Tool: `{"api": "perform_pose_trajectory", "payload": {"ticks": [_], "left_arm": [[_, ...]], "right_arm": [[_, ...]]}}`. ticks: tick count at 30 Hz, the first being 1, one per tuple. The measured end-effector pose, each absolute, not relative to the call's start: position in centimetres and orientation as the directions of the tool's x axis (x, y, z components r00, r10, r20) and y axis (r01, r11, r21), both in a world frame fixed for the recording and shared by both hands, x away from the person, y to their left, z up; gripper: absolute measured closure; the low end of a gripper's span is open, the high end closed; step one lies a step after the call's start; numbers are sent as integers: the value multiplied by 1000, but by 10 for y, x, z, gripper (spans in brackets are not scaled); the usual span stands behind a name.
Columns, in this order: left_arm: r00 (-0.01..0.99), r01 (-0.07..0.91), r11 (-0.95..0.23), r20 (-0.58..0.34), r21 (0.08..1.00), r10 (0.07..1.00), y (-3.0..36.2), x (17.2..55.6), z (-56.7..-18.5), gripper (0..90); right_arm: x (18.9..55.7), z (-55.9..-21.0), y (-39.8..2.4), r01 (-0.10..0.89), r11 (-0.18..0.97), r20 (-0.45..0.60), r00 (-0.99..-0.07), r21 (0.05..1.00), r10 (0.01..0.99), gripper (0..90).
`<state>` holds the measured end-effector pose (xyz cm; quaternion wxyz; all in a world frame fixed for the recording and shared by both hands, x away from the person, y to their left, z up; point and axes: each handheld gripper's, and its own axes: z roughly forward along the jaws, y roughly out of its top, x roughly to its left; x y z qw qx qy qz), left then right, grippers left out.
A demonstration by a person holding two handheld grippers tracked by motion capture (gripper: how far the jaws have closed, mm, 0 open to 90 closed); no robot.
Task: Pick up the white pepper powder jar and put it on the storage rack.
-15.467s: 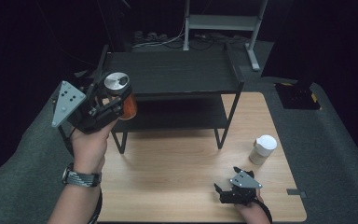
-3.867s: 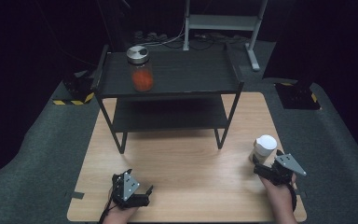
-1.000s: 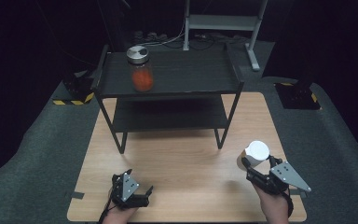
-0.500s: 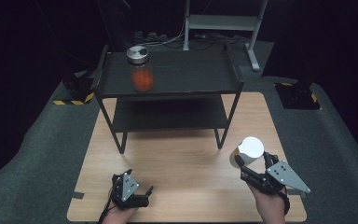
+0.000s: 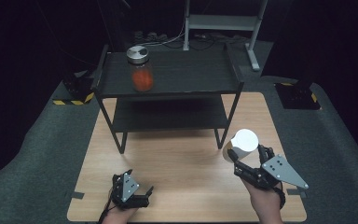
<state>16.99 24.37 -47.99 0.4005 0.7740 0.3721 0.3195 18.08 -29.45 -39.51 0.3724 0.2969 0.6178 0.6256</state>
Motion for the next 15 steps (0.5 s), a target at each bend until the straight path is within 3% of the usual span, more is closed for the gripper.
{"api": "perform_pose_trajectory", "payload": {"ticks": [15], "left_arm": [[521,318,-398,192,861,832,245,170,-480,9]], "right_arm": [[193,-368,-281,-141,23,-100,-566,990,819,300]]}}
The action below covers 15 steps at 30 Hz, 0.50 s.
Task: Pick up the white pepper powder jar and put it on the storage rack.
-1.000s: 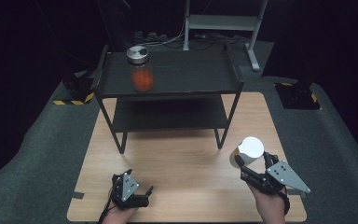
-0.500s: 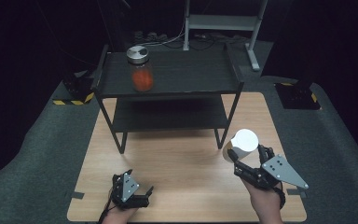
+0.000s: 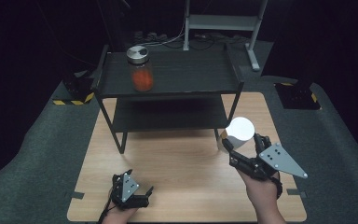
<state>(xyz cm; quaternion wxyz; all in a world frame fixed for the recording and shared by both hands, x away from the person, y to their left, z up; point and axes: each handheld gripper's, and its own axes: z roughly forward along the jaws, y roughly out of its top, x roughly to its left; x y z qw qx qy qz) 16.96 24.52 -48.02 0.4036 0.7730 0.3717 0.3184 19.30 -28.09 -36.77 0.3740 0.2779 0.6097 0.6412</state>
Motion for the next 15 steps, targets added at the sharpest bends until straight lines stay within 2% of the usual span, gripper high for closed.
{"api": "perform_pose_trajectory", "payload": {"ticks": [15], "left_arm": [[519,319,-392,187,863,834,246,169,-480,9]], "right_arm": [[206,-335,-271,-178,-1,-102,-569,984,816,300]]}}
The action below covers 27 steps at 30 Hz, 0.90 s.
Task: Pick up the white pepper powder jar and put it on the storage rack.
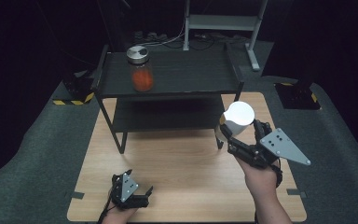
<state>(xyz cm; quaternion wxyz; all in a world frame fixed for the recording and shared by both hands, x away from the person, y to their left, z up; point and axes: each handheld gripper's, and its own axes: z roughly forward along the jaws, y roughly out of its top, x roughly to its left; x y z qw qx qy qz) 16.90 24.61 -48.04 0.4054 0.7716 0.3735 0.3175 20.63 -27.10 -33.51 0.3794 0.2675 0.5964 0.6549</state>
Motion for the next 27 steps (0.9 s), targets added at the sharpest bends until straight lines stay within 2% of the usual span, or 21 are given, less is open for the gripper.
{"api": "perform_pose_trajectory", "payload": {"ticks": [15,27], "left_arm": [[522,318,-385,179,866,834,248,169,-481,9],[525,315,-386,179,867,832,249,169,-481,9]], "right_arm": [[226,-309,-254,-209,-19,-103,-559,978,823,300],[247,-293,-242,-196,-20,-93,-548,980,831,301]]}}
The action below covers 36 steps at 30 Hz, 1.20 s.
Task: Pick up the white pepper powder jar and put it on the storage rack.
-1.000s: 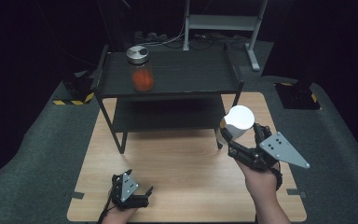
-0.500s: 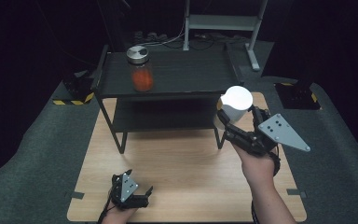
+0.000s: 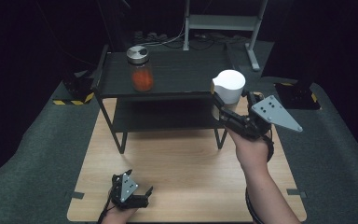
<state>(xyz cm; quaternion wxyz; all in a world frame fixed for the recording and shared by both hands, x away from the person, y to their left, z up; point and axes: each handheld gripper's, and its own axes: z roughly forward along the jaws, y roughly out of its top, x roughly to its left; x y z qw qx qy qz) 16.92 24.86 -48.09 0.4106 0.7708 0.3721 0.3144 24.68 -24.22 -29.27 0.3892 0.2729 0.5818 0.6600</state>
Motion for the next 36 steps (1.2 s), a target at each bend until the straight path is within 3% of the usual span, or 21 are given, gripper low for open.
{"api": "perform_pose_trajectory", "payload": {"ticks": [36], "left_arm": [[532,310,-361,154,880,832,255,168,-483,9]], "right_arm": [[307,-251,-197,-171,-30,-65,-525,985,849,301]]}}
